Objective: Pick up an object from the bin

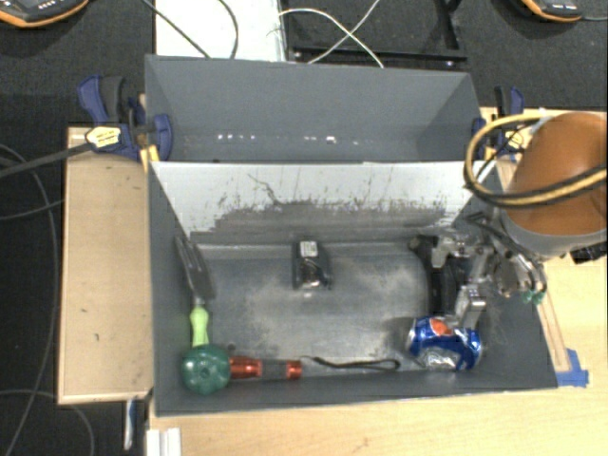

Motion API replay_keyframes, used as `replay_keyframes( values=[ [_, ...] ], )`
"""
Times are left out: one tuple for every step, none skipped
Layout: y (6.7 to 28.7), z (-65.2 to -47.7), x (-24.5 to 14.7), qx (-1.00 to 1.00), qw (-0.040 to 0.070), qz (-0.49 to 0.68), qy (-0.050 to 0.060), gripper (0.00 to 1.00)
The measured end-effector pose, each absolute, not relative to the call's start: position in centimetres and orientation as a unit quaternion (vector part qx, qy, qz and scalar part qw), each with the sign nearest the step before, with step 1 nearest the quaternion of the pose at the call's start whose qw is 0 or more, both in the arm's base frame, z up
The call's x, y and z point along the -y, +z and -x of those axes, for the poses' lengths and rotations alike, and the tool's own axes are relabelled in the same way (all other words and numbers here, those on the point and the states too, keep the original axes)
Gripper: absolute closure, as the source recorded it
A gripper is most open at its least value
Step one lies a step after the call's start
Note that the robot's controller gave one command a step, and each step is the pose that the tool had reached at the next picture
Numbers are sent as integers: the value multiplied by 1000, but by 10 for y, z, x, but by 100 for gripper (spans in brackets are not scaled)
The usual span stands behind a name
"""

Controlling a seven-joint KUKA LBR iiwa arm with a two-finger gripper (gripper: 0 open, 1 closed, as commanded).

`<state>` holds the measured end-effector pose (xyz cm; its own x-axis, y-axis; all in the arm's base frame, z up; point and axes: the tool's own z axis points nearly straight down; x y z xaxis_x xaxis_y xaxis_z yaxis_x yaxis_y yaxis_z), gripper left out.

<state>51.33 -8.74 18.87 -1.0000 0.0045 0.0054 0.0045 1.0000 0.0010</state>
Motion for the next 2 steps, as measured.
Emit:
replay_keyframes(
  values=[
    [193, -515, 87, 1000, -1, -1, 0, 0],
    [71, -479, 113, 1000, -3, -29, -1, 0]
  ],
)
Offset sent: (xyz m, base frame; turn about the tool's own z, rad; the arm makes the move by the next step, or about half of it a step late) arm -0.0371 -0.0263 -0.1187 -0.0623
